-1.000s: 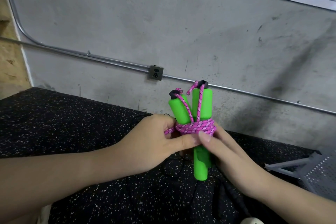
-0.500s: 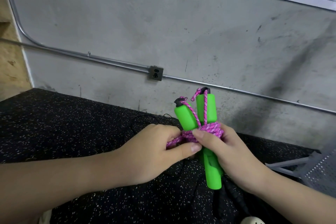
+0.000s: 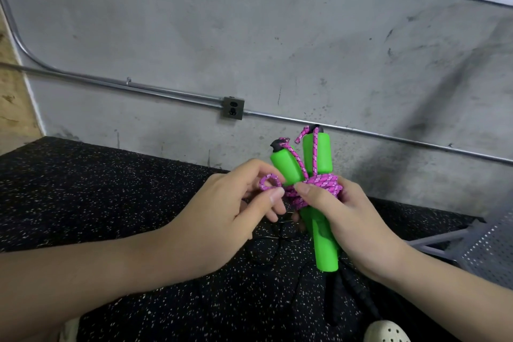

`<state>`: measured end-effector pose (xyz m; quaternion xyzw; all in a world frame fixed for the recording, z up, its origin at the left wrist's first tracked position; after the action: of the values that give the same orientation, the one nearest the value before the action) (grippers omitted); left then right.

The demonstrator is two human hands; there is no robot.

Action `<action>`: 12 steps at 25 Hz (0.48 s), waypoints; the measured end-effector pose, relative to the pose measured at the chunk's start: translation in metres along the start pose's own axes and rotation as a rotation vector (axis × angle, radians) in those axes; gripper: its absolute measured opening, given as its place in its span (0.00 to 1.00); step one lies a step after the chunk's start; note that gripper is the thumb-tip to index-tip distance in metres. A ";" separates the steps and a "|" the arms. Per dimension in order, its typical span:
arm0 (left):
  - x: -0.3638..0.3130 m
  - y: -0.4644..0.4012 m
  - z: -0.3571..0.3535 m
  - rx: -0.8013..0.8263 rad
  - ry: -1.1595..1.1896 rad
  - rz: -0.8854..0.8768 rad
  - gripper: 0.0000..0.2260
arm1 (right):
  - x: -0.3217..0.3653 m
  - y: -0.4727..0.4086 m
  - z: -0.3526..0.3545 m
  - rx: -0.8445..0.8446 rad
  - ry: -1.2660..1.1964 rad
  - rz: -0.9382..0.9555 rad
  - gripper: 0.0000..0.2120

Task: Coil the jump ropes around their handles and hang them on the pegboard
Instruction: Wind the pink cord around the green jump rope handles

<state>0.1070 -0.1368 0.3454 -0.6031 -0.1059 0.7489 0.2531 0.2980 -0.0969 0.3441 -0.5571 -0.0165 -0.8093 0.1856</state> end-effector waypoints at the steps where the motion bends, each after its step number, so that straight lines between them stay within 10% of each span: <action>1: -0.002 0.000 0.000 -0.004 -0.001 -0.017 0.08 | 0.000 0.000 0.000 0.004 -0.007 -0.004 0.20; 12: -0.008 -0.004 -0.001 -0.059 0.004 -0.045 0.07 | 0.005 0.007 -0.004 0.023 0.235 0.184 0.15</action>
<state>0.1100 -0.1378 0.3539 -0.6092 -0.1410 0.7385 0.2522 0.2956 -0.1059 0.3455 -0.4555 0.0471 -0.8483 0.2659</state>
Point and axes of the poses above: each hand's wrist, its own y-axis away from the middle knuckle, its own z-axis out of the back of the hand, x = y × z, the point moved 2 cm from there along -y, towards the middle knuckle, and after that the axes turned 14 degrees about y, right-handed, at the moved point
